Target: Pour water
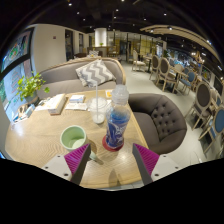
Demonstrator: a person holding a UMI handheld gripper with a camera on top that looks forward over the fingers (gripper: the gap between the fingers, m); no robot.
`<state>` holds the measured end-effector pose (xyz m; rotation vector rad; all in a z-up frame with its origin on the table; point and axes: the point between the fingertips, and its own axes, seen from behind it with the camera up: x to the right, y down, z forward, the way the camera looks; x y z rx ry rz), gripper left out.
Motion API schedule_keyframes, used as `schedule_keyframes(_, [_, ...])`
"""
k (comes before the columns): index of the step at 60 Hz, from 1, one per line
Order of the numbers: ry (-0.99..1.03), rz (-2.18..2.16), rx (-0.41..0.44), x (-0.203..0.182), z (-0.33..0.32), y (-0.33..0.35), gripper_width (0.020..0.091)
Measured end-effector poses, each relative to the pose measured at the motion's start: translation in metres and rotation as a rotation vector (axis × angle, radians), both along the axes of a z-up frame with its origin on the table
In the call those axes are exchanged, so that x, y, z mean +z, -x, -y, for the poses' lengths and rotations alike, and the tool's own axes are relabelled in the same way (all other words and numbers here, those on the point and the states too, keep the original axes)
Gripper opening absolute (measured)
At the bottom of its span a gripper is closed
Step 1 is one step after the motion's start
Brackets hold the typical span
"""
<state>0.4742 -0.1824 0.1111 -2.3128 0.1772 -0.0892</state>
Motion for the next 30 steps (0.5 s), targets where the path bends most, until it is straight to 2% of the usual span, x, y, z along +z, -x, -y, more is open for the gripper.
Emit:
schedule_keyframes(17, [-0.003,-0.008,-0.066,0.075,0.070,0.010,0.0851])
schedule_keyframes(30, [-0.008,0.025,-0.077,0.091,0.084,0.011,0.0852])
